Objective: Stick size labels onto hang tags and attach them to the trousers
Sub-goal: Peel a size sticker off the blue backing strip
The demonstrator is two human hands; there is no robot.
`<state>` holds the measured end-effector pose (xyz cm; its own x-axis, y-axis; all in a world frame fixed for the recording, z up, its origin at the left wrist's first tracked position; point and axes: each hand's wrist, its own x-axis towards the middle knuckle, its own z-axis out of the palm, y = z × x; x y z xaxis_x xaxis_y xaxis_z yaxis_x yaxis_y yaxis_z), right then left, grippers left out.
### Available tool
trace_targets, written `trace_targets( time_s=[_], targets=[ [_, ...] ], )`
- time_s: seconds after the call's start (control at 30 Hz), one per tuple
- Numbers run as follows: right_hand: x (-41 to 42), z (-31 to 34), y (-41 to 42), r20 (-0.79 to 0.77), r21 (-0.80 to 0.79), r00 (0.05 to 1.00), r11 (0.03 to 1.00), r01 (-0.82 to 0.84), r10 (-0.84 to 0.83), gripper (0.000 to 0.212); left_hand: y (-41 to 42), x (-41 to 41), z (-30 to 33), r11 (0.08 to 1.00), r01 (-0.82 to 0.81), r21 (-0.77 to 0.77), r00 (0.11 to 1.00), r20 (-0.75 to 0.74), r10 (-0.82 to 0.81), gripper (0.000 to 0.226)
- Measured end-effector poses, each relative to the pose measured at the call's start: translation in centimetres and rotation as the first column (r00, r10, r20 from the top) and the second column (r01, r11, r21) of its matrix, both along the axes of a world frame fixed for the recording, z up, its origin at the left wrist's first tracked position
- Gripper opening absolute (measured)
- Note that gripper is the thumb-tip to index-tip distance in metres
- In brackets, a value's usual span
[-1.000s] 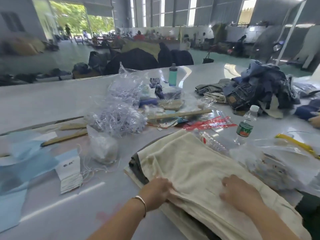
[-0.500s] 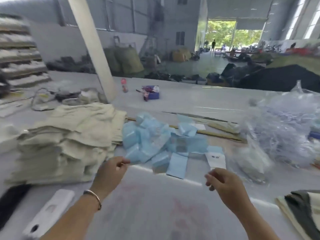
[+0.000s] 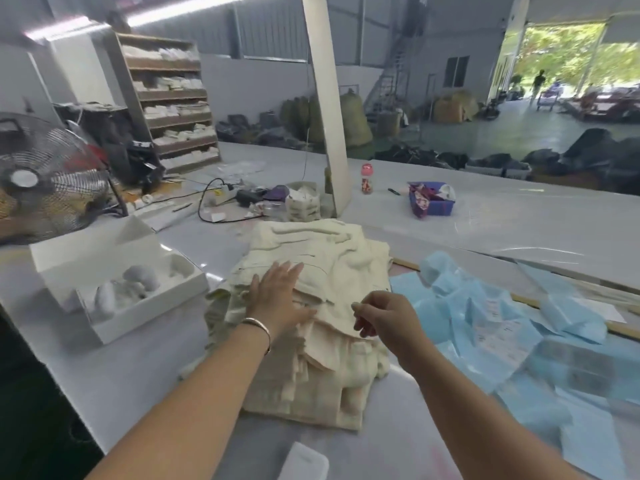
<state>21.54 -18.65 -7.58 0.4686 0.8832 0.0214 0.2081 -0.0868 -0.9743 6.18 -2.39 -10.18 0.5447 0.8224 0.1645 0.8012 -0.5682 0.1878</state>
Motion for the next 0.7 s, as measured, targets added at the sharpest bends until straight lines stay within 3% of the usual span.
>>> trace_targets(
  time_s=[0.1,0.17,0.23,0.3,0.37,0.43,0.47,0.53,0.57,0.6,0.67,0.7],
  targets=[
    [-0.3,-0.3,3.3,0.021,-0.041,0.999,0.999,-0.023,0.024,0.023,3.7,1.9,-0.4,0.999,0.054,0.001,0.978,-0.203,-0.052,0.079],
    [0.2,-0.5,4.7,0.039,-0.058,0.999,0.998,-0.017,0.019,0.022,5.5,2.9,0.0,0.993,0.101,0.057,0.973,-0.216,-0.087,0.056],
    [1.0,-0.8,5.6,0.059,-0.070,0.998,0.998,-0.004,0.008,0.021,6.6,3.1,1.4,0.991,0.110,0.078,0.989,-0.104,-0.102,0.036],
    [2.0,-1.1,6.5,0.061,-0.096,0.998,0.995,0.007,-0.001,0.020,6.9,2.4,3.6,0.997,0.078,0.015,0.991,0.104,-0.079,0.011],
    [2.8,-1.1,7.2,-0.010,-0.118,1.000,0.993,0.028,-0.029,0.020,6.2,1.4,6.3,0.996,0.075,0.041,0.973,0.217,-0.082,0.023],
    [3.7,-1.1,8.1,-0.287,-0.105,0.957,0.994,0.000,-0.030,0.036,3.9,0.8,8.8,0.976,0.136,0.170,0.940,0.289,-0.181,0.040],
    [4.1,-0.9,8.3,-0.495,-0.090,0.869,0.994,-0.062,0.009,0.050,2.2,0.7,9.6,0.952,0.195,0.234,0.911,0.316,-0.264,0.048],
    [4.8,-0.1,8.9,-0.795,0.073,0.579,0.976,-0.205,0.180,0.073,-1.9,0.5,10.1,0.894,0.343,0.287,0.876,0.245,-0.415,0.058],
    [5.1,0.1,9.1,-0.838,0.177,0.482,0.962,-0.206,0.257,0.076,-3.7,0.4,9.8,0.862,0.458,0.218,0.855,0.157,-0.494,0.059],
    [5.2,0.1,9.3,-0.839,0.206,0.483,0.968,-0.146,0.251,0.074,-5.1,0.3,8.9,0.819,0.570,0.063,0.816,0.071,-0.574,0.058],
    [5.1,-0.7,9.5,-0.771,0.094,0.629,0.995,-0.046,0.102,0.056,-5.9,-0.3,6.9,0.630,0.658,-0.412,0.705,0.043,-0.708,0.060],
    [4.9,-1.2,9.2,-0.759,0.017,0.649,0.998,-0.061,0.052,0.048,-5.3,-0.8,6.0,0.573,0.621,-0.535,0.728,0.124,-0.674,0.060]
  ],
)
